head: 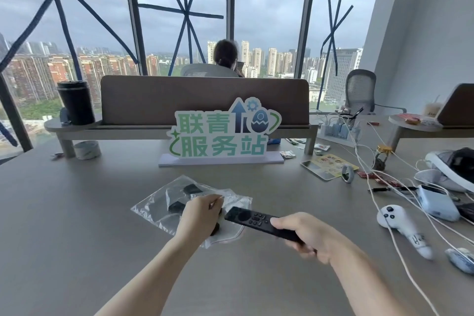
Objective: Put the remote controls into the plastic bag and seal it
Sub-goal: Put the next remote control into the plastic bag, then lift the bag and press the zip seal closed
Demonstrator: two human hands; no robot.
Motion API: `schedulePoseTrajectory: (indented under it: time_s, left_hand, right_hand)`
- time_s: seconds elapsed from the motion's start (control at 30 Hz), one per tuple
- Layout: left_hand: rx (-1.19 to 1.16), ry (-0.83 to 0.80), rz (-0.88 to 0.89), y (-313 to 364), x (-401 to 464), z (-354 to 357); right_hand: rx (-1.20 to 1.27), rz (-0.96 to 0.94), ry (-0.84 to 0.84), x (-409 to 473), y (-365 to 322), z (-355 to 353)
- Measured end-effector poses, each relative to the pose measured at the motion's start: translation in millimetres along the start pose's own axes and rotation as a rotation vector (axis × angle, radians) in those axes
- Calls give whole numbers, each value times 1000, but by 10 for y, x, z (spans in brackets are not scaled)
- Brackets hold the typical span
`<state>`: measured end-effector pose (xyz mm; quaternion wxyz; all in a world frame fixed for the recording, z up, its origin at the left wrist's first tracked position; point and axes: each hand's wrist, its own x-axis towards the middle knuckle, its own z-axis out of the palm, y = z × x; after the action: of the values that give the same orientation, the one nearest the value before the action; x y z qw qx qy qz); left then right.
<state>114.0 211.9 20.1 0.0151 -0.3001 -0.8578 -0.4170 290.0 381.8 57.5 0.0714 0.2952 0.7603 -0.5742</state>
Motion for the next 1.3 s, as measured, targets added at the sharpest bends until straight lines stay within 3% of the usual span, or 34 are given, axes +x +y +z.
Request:
schedulePoseTrajectory:
  time_s: [0.17, 0.33, 0.4, 0.47, 0.53, 0.7, 0.8, 0.87, 0.93, 1.07, 1.2, 1.3]
  left_hand:
    - [6, 28, 23, -24, -99, -48]
    - [-29, -30, 15, -149, -179, -137]
    - [-35, -50, 19, -173, -194, -153]
    - [-5, -64, 27, -166, -204, -169]
    - [42, -93, 41, -158, -221, -194]
    - [335, -373, -19, -197, -359, -316]
    - [523, -362, -68, -219, -438, -391]
    - [402, -308, -139, -154, -412, -546]
    - [150, -155, -188, -18, -272, -806]
    - [-359, 110, -120, 511, 67, -1466]
    - [-516, 198, 30, 831, 253, -1941]
    - [-561, 176, 10, 821, 303, -1959]
  right_hand:
    - [358, -117, 5, 505, -65, 758]
    - [171, -216, 601, 671, 113, 663]
    - [42, -230, 573, 709, 87, 589]
    - [-79, -244, 405, 811, 27, 590]
    - [-159, -273, 345, 904, -47, 647]
    - [-344, -404, 623, 930, -197, 664]
    - [-335, -416, 614, 827, -277, 631]
    - [-204, -429, 571, 718, -365, 579]
    - [19, -444, 547, 561, -549, 500]
    - [394, -596, 528, 110, -1179, 315]
    - [478, -753, 502, -269, -1607, 191]
    - [481, -749, 506, -374, -1668, 145]
